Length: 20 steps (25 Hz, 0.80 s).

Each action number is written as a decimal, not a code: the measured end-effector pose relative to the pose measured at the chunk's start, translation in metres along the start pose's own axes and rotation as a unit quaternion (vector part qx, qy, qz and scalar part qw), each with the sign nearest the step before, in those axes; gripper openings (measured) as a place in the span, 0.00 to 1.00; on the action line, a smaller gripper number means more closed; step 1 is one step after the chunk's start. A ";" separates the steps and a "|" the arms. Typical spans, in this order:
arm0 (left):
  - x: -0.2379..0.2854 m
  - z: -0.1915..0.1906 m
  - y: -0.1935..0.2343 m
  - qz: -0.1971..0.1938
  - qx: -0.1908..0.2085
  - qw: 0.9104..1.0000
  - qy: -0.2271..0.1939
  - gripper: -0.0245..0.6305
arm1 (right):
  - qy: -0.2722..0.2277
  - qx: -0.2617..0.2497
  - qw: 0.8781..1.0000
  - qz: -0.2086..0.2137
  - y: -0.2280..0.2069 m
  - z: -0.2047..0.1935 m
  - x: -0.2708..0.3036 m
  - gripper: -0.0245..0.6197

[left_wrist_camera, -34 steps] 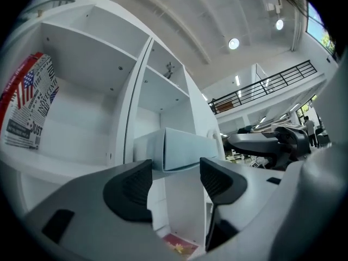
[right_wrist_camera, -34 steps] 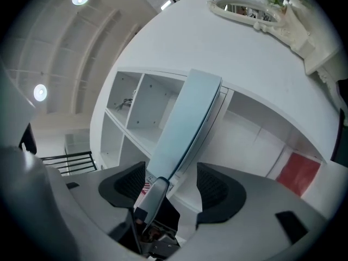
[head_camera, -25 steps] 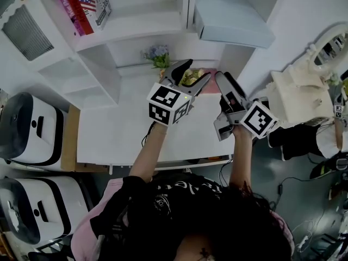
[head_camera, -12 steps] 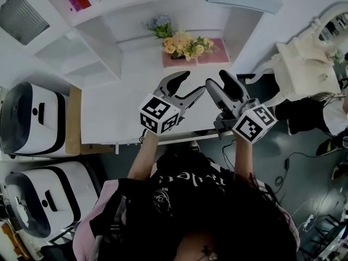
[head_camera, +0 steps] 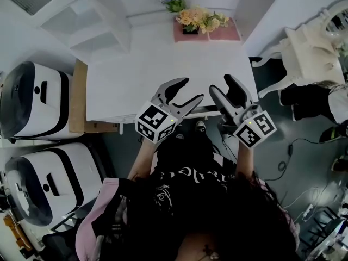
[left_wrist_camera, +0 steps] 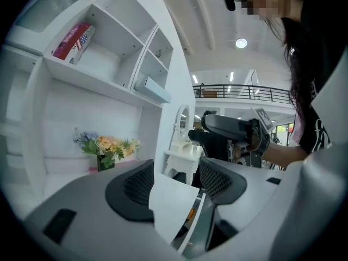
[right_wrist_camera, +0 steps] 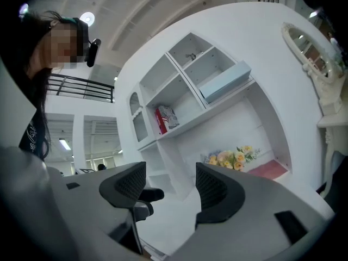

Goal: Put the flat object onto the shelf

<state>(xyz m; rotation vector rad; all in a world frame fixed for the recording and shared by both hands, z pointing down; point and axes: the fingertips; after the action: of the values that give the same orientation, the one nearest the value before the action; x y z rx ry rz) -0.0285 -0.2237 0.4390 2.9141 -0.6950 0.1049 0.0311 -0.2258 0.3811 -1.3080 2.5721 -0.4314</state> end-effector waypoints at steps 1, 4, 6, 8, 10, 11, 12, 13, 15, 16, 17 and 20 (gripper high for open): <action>-0.009 -0.005 -0.003 -0.003 0.001 1.000 0.004 0.46 | 0.005 0.002 1.000 -0.009 0.005 -0.008 -0.004 0.53; -0.029 -0.019 -0.015 -0.017 -0.009 1.000 0.012 0.46 | 0.016 0.000 0.999 -0.032 0.021 -0.027 -0.017 0.52; -0.037 -0.023 -0.023 -0.027 -0.017 0.999 0.010 0.46 | 0.017 -0.005 0.999 -0.044 0.029 -0.033 -0.025 0.49; -0.041 -0.024 -0.032 -0.035 -0.020 0.999 0.007 0.46 | 0.008 -0.009 0.998 -0.056 0.035 -0.033 -0.032 0.30; -0.042 -0.023 -0.042 -0.043 -0.020 0.999 0.003 0.46 | 0.005 -0.014 0.998 -0.058 0.042 -0.032 -0.039 0.27; -0.043 -0.023 -0.047 -0.047 -0.019 0.999 0.001 0.46 | 0.006 -0.018 0.998 -0.056 0.045 -0.031 -0.042 0.26; -0.043 -0.022 -0.051 -0.050 -0.019 0.999 0.000 0.46 | 0.008 -0.022 0.998 -0.055 0.048 -0.031 -0.044 0.24; -0.044 -0.020 -0.055 -0.052 -0.018 0.998 -0.002 0.46 | 0.009 -0.026 0.998 -0.056 0.049 -0.031 -0.046 0.23; -0.044 -0.018 -0.060 -0.053 -0.017 0.998 -0.006 0.46 | 0.010 -0.032 0.998 -0.058 0.050 -0.030 -0.049 0.19; -0.043 -0.016 -0.063 -0.053 -0.017 0.998 -0.008 0.45 | 0.010 -0.035 0.998 -0.058 0.049 -0.029 -0.050 0.18; -0.042 -0.015 -0.065 -0.054 -0.018 0.998 -0.010 0.45 | 0.011 -0.038 0.998 -0.058 0.049 -0.027 -0.052 0.17; -0.041 -0.009 -0.076 -0.052 -0.021 0.998 -0.018 0.44 | 0.012 -0.044 0.998 -0.053 0.049 -0.022 -0.063 0.16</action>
<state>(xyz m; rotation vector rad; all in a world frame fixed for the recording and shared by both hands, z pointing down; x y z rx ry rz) -0.0304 -0.1372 0.4345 2.9115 -0.5416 0.0255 0.0241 -0.1434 0.3879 -1.4831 2.5767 -0.3602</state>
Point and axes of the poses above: the fingertips, and each gripper's own axes: x forward along the fingers, y to its left, z out of its top, and after that the axes turned 1 degree about -y, right-handed
